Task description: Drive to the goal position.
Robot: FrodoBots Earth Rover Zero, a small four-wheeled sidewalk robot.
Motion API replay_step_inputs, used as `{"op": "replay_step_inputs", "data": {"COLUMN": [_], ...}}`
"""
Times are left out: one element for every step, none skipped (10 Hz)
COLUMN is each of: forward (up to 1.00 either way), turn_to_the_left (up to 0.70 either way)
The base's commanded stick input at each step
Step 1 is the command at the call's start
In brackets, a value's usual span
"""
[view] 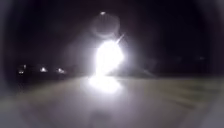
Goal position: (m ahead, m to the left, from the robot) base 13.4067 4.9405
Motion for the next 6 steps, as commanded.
{"op": "replay_step_inputs", "data": {"forward": [1.0, 1.0, 1.0, 1.0, 1.0, 1.0], "turn_to_the_left": [0.12, 0.12, 0.11, 0.05, 0.08, 0.07]}}
